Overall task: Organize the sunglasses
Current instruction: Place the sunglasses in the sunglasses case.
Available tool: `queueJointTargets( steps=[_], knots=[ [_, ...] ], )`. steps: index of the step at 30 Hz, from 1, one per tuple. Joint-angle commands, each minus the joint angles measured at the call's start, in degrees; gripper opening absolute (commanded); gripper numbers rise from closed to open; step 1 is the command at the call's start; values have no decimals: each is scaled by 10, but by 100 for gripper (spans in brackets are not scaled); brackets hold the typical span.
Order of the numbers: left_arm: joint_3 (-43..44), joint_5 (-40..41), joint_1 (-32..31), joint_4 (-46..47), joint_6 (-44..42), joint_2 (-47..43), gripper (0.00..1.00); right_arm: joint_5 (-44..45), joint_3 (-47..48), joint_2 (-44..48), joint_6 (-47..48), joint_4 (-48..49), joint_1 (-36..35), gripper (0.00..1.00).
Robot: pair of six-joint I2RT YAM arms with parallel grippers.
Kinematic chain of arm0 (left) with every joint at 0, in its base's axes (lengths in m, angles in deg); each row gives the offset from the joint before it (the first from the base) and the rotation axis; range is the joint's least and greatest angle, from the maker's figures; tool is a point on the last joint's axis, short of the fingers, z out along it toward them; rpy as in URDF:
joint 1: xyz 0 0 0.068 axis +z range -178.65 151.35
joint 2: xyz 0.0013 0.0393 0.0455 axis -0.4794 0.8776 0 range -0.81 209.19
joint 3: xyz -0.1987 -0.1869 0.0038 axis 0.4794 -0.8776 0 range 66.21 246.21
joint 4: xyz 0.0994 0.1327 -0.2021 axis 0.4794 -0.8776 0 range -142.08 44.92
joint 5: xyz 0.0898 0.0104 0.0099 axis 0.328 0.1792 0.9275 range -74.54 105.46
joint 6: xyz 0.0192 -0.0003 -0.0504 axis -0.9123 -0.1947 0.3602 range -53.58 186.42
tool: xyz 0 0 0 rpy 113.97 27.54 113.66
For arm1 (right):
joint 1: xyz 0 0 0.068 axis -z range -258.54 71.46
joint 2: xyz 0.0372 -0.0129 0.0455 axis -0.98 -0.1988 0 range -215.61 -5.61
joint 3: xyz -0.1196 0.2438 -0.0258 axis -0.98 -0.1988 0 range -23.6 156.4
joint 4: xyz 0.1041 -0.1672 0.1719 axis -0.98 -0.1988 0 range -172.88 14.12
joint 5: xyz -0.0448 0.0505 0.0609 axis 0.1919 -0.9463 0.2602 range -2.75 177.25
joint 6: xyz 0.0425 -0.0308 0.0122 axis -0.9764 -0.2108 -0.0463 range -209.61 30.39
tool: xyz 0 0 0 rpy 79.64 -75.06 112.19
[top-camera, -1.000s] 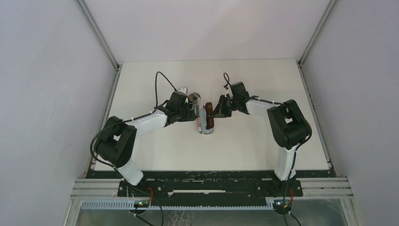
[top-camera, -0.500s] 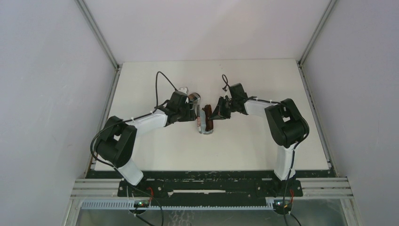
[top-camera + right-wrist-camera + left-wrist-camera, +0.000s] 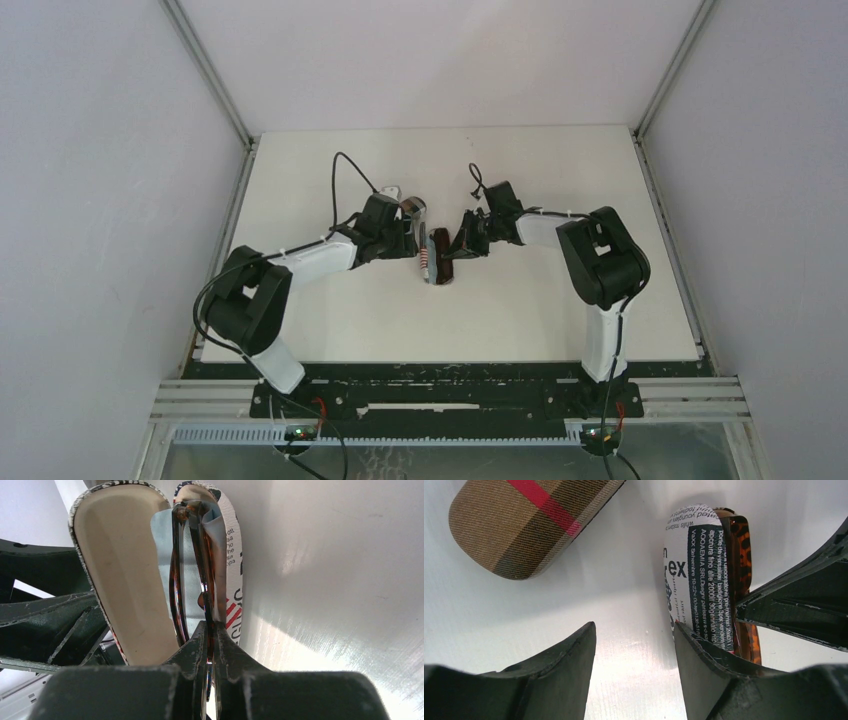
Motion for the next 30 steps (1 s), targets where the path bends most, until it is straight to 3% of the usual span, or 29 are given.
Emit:
queueJointTargets(
  steps=[1, 14, 30],
  knots=[
    [39, -4, -6, 7, -9, 2, 63, -15, 21, -8, -12, 34, -4, 0],
    [41, -6, -8, 9, -9, 4, 63, -12, 31, -30, -3, 18, -6, 0],
    [40, -8, -9, 9, -11, 4, 63, 77, 42, 35, 67, -80, 3, 23]
  ],
)
